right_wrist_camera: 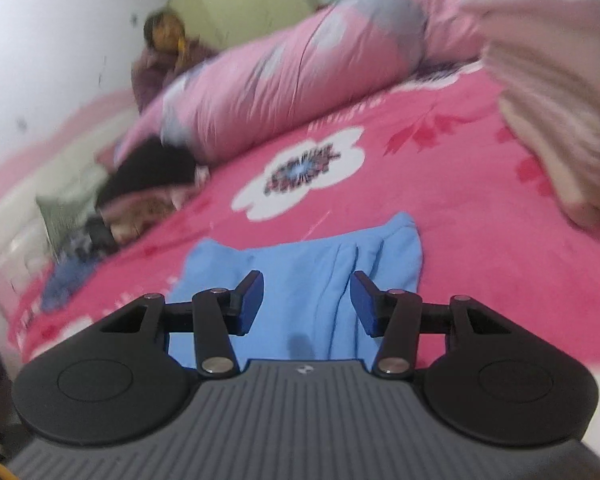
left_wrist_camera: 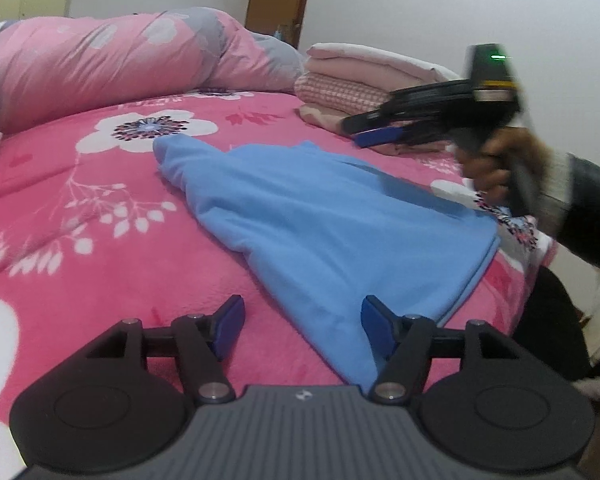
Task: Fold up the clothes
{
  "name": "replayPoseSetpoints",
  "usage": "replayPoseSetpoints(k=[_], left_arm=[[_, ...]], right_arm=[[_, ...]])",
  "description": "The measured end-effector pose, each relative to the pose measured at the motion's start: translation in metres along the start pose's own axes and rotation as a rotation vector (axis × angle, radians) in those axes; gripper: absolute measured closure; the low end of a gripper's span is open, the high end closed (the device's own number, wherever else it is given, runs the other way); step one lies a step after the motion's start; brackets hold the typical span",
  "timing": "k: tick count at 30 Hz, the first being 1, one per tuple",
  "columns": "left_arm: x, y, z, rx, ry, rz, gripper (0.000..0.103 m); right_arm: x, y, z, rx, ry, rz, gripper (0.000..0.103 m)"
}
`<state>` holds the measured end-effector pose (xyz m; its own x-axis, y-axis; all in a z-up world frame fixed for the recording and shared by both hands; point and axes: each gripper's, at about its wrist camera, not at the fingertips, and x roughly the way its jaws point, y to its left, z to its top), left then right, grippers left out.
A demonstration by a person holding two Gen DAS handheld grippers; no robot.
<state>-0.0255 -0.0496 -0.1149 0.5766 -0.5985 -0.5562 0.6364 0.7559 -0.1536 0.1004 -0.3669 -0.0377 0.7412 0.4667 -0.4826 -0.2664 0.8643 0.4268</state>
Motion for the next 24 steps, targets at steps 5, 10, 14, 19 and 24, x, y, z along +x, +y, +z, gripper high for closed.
replayPoseSetpoints(k=[5,10,14,19,24], left_arm=[[0.003,0.008,-0.002,-0.001,-0.009,-0.041,0.034],[0.004,0.010,-0.002,-0.003,-0.015,-0.054,0.033],[0.004,0.011,-0.003,-0.002,-0.015,-0.059,0.032],[0.004,0.010,-0.002,-0.003,-0.012,-0.057,0.031],[0.004,0.009,-0.001,-0.002,-0.003,-0.054,0.031]], right_arm=[[0.040,-0.010,0.015,-0.070,0.098,-0.030,0.054],[0.065,-0.023,0.019,-0.064,0.158,-0.041,0.054],[0.075,-0.027,0.024,-0.058,0.171,-0.022,0.055],[0.074,-0.021,0.027,-0.072,0.141,0.004,0.097],[0.050,-0.021,0.034,-0.091,0.006,-0.028,0.099]])
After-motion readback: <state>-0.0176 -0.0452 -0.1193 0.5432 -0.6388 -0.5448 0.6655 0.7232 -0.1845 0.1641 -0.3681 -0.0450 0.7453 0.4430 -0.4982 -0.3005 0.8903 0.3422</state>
